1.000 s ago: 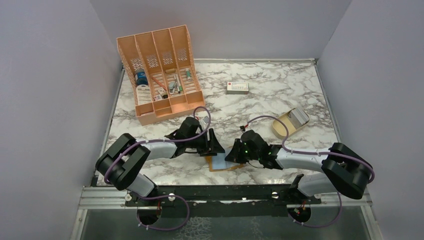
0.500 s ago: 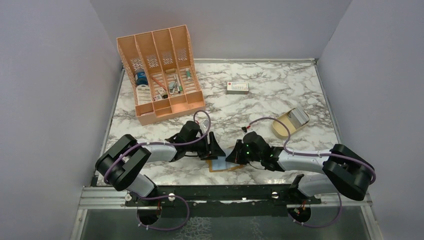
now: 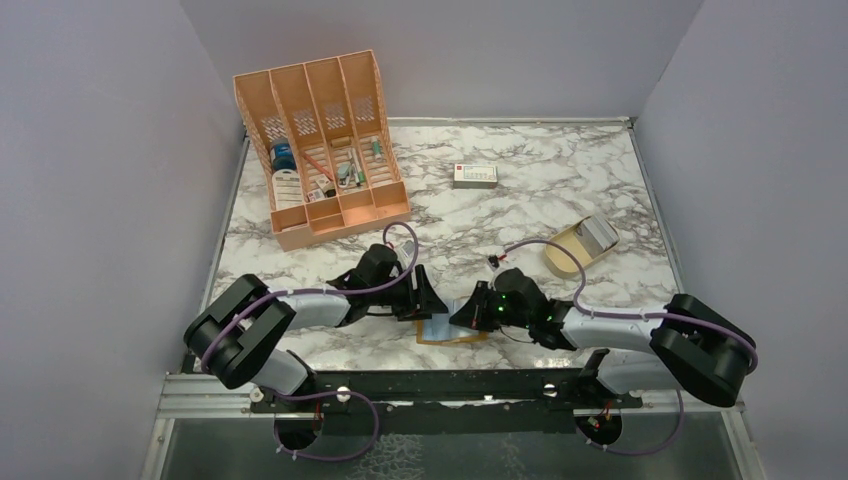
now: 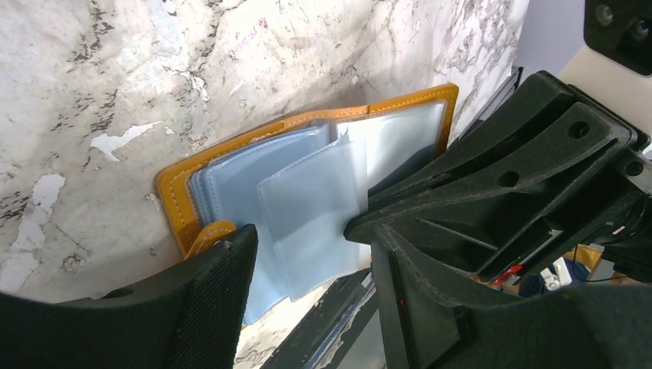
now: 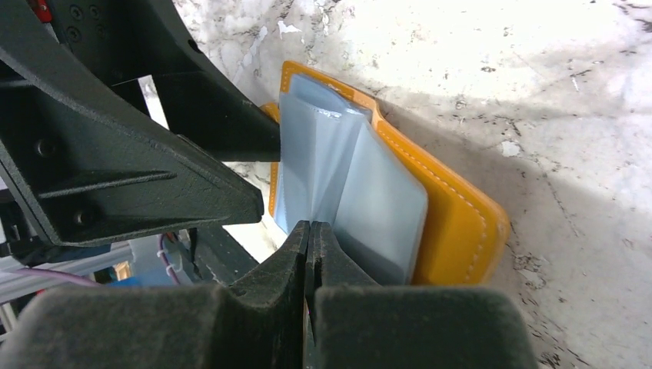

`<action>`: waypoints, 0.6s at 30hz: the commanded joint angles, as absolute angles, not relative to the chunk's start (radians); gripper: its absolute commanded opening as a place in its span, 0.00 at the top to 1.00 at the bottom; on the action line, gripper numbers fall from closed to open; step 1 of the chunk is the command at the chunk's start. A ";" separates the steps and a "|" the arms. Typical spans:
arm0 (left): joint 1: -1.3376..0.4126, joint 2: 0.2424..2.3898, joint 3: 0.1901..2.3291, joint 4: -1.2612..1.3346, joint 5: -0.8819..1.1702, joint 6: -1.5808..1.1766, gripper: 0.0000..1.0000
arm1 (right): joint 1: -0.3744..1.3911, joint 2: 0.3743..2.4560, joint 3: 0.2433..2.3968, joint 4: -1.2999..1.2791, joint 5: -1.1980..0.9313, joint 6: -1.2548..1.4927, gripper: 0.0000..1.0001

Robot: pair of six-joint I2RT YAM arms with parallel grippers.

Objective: Put the credit cards into the card holder
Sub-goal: Open the card holder at the center of the board.

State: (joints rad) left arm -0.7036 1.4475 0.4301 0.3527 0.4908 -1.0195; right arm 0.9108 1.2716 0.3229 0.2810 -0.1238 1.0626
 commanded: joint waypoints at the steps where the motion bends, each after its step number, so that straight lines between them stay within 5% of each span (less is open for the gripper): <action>1: -0.706 1.467 0.426 0.357 0.484 -1.019 0.41 | 0.917 1.291 0.314 0.403 -0.178 1.093 0.99; 11: -0.708 1.407 0.435 0.407 0.540 -1.083 0.40 | 0.917 1.258 0.405 0.189 -0.119 1.005 0.60; 18: -0.743 1.413 0.457 0.451 0.543 -1.122 0.40 | 0.917 1.126 0.437 0.001 0.005 0.966 0.53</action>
State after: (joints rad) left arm -0.7139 1.4315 0.4301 0.3996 0.5095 -1.0939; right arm 0.9108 1.1980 0.4084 0.1272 -0.1001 1.0046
